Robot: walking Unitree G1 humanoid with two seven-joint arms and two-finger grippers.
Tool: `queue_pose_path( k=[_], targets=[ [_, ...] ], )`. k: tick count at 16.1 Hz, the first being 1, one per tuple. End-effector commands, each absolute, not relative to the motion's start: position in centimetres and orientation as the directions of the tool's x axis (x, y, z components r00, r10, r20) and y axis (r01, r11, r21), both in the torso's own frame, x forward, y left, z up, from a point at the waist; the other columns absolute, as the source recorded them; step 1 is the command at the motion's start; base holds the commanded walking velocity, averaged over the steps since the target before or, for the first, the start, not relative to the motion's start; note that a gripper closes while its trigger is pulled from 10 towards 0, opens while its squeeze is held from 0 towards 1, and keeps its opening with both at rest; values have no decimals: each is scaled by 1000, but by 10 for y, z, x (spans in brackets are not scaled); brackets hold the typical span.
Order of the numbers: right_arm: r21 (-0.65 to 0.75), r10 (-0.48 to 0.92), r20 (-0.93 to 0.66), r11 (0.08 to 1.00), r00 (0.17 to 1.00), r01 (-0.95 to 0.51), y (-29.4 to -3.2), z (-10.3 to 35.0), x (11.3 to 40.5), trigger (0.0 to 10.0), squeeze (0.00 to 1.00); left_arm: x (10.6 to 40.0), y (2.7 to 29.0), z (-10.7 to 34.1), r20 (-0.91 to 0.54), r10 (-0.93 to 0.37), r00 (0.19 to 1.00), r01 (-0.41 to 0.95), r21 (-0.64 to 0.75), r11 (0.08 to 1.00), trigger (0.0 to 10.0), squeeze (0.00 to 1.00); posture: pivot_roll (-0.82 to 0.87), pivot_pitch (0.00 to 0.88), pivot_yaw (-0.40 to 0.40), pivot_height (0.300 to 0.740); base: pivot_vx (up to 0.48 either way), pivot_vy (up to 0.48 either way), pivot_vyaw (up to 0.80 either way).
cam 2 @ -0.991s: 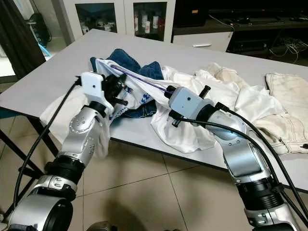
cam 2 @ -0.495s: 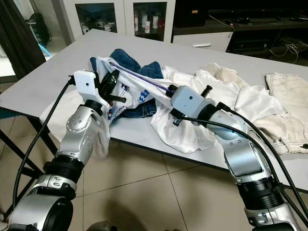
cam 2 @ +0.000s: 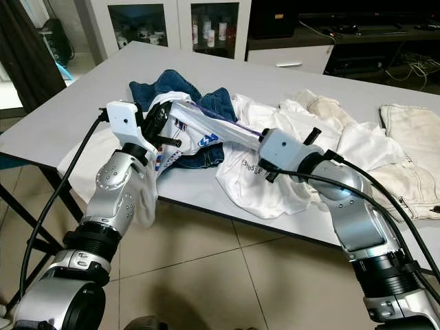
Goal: Hang hanger
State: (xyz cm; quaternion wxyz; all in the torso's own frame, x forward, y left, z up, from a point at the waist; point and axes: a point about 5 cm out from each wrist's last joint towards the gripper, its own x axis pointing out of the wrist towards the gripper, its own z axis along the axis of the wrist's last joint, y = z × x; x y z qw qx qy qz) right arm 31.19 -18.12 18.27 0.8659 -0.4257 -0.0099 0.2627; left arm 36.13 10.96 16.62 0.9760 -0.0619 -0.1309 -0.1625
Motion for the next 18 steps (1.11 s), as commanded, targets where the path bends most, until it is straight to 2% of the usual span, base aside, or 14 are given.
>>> queue_pose_path(
  k=[1,3,5,7,11,14,15,16,17,18],
  targets=[
    [-760,440,-231,476,868,-443,-187,179,311,0,0,362,112,172,300,-291,909,328,-83,941,0,0,130,0,10,740,0,0,0],
    [-776,511,-262,393,819,-493,-183,180,302,0,0,363,114,172,299,-284,911,321,-81,944,0,0,130,0,11,740,0,0,0],
    [-798,504,-282,349,816,-492,-193,182,297,0,0,363,117,172,295,-275,915,310,-76,948,0,0,133,0,15,740,0,0,0],
    [-822,506,-343,248,792,-514,-202,180,290,0,0,364,120,172,293,-267,918,300,-74,951,0,0,131,0,18,740,0,0,0],
    [-862,586,-341,117,735,-493,-192,187,285,0,0,364,115,171,278,-299,913,323,-45,945,0,0,129,0,19,740,0,0,0],
    [-893,616,-354,1,704,-450,-182,190,289,1333,0,359,98,169,265,-422,867,426,45,904,0,0,129,0,23,740,0,0,0],
    [-902,596,-371,-46,713,-430,-182,189,294,2157,0,356,90,170,264,-472,841,465,93,881,0,0,134,0,22,740,0,0,0],
    [-905,577,-379,-68,723,-420,-185,189,298,3569,0,355,87,170,263,-490,831,479,110,871,0,0,136,0,21,740,0,0,0],
    [-907,563,-383,-79,732,-414,-187,188,300,7647,0,355,87,171,262,-497,827,485,116,867,0,0,139,0,21,740,0,0,0],
    [-912,536,-381,-82,754,-403,-190,188,305,9412,0,354,86,172,263,-504,823,490,121,863,0,0,142,0,19,740,0,0,0]
  ],
)
